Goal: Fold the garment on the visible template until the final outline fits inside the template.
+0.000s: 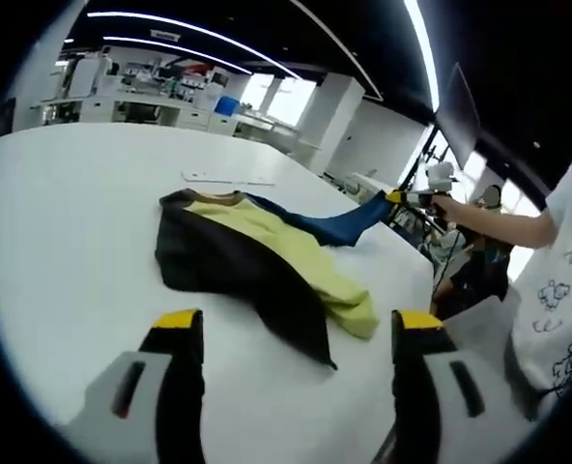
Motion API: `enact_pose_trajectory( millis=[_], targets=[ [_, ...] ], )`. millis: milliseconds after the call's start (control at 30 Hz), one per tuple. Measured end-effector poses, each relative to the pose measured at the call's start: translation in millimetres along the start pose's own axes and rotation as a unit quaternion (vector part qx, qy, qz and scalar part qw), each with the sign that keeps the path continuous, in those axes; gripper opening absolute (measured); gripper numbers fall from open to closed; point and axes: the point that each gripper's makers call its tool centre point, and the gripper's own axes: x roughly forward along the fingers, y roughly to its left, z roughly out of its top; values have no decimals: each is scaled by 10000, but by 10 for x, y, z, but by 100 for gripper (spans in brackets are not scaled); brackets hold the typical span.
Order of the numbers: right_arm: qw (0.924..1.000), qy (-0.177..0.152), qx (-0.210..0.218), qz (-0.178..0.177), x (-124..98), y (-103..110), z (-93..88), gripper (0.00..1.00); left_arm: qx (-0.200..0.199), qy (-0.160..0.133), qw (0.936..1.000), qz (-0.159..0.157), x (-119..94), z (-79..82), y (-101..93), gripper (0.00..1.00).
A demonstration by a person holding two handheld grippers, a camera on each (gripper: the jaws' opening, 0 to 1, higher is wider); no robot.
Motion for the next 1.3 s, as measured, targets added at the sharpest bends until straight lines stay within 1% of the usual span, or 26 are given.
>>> enact_pose_trajectory(
  millis=[133,200,233,267,333,433,533,600,633,667,700,833,933,1000,1100,1167,1233,1300],
  targets=[
    [9996,103,171,-216,136,-290,-13,0,-29,19,10000,16,18,2,38,77],
    [9994,181,165,-238,215,-369,-28,0,-59,31,10000,42,28,-6,68,77],
    [9991,296,191,-248,192,-350,-76,0,-67,41,10000,55,31,-13,79,77],
    [9988,335,140,-331,226,-412,-93,0,-86,50,9999,72,32,-22,91,77],
    [9982,439,160,-374,320,-529,-138,0,-121,57,9999,84,38,-37,101,77],
    [9964,625,335,-456,355,-563,-244,0,-180,87,9997,115,52,-77,141,77],
    [9933,908,406,-584,376,-586,-407,0,-208,130,9996,157,62,-114,161,77],
    [9923,992,419,-619,381,-589,-477,0,-240,138,9995,156,67,-126,157,77],
    [9910,1104,405,-647,408,-633,-540,0,-248,143,9995,157,70,-133,153,77],
    [9908,1108,397,-665,420,-642,-561,0,-259,164,9994,166,73,-146,154,77],
    [9901,1181,382,-654,504,-747,-599,0,-262,176,9994,173,74,-154,157,77],
    [9883,1261,501,-694,572,-782,-665,0,-327,191,9990,218,64,-176,181,76],
    [9870,1330,474,-774,631,-812,-685,0,-355,202,9989,239,65,-195,182,76],
    [9855,1418,550,-758,634,-758,-728,0,-371,233,9987,250,80,-219,181,76],
    [9850,1459,533,-751,668,-780,-758,0,-388,213,9987,252,96,-214,158,76],
    [9853,1421,536,-788,633,-788,-738,0,-400,190,9987,248,104,-205,145,76],
    [9869,1327,626,-672,631,-764,-706,8,-401,185,9987,248,110,-203,143,76],
    [9892,1160,716,-544,643,-743,-661,21,-405,177,9987,239,115,-201,141,76]
  ],
)
